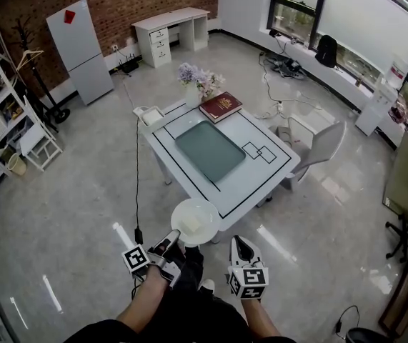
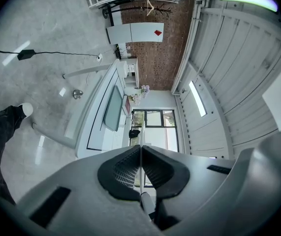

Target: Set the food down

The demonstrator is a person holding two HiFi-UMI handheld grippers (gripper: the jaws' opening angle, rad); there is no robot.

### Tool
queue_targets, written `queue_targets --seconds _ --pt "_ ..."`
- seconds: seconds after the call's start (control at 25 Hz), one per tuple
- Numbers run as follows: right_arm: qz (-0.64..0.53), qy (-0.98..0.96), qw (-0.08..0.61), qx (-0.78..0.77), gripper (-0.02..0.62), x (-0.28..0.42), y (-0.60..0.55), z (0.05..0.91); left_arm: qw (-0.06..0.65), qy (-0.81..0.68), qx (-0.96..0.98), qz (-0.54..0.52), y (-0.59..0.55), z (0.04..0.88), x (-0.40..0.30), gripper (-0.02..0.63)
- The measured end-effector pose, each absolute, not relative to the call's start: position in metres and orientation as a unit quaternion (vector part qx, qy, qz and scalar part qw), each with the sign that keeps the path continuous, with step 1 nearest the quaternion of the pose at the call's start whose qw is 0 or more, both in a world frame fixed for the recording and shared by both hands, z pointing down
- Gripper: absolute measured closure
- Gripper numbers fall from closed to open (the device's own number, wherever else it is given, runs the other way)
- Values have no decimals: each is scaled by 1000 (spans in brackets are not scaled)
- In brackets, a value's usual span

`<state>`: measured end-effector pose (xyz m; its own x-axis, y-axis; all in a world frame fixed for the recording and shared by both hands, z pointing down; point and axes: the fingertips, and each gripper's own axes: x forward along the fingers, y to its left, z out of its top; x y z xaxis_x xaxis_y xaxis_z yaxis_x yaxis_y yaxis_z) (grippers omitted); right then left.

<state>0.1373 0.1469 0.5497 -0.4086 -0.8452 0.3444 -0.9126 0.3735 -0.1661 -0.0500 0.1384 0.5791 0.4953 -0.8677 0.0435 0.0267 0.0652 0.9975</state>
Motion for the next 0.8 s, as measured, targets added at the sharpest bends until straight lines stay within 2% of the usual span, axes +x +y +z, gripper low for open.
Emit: queue_targets --seconds 0.8 --pt "176 -817 132 533 584 119 33 567 661 -348 567 -348 25 604 -57 591"
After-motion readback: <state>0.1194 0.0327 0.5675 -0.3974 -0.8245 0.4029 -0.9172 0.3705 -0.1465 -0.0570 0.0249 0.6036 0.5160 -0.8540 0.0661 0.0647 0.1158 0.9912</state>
